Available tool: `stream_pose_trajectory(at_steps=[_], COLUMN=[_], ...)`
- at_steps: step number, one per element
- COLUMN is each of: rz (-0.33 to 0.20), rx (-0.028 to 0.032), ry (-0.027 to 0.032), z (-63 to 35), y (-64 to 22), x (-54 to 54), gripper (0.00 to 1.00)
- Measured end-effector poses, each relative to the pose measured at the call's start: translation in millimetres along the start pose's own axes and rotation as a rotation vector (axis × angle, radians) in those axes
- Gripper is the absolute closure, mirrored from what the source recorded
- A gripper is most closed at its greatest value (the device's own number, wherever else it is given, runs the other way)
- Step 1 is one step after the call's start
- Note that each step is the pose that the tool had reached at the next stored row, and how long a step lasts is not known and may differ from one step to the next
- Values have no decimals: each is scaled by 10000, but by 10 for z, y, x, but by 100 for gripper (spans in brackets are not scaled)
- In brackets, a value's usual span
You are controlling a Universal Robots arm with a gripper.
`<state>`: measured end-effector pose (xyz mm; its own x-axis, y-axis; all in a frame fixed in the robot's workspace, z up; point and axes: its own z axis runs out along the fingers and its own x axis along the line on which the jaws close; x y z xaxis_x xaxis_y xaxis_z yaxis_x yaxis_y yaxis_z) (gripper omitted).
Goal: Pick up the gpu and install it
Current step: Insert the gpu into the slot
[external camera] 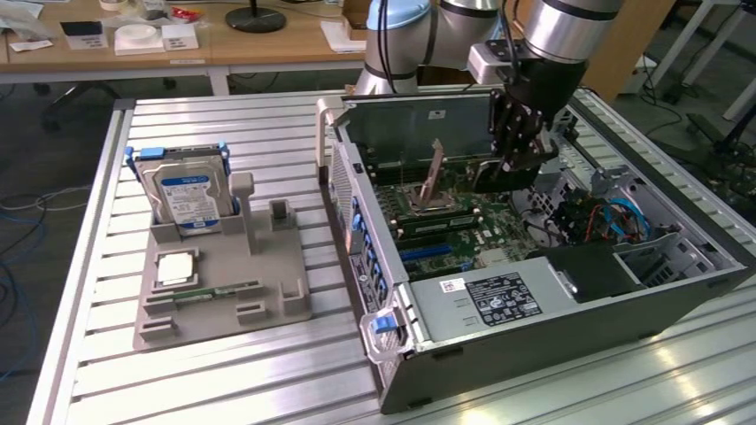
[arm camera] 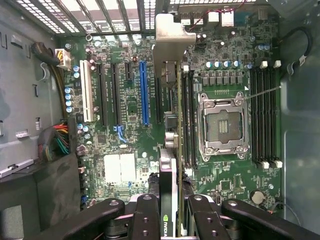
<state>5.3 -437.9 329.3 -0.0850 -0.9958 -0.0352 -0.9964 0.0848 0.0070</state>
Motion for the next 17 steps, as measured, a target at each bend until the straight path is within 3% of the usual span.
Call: stream_pose_trajectory(at_steps=[17], rz=[1], rx=[1], ry=[-2], z=[78], y=[41], x=[6], gripper=[73])
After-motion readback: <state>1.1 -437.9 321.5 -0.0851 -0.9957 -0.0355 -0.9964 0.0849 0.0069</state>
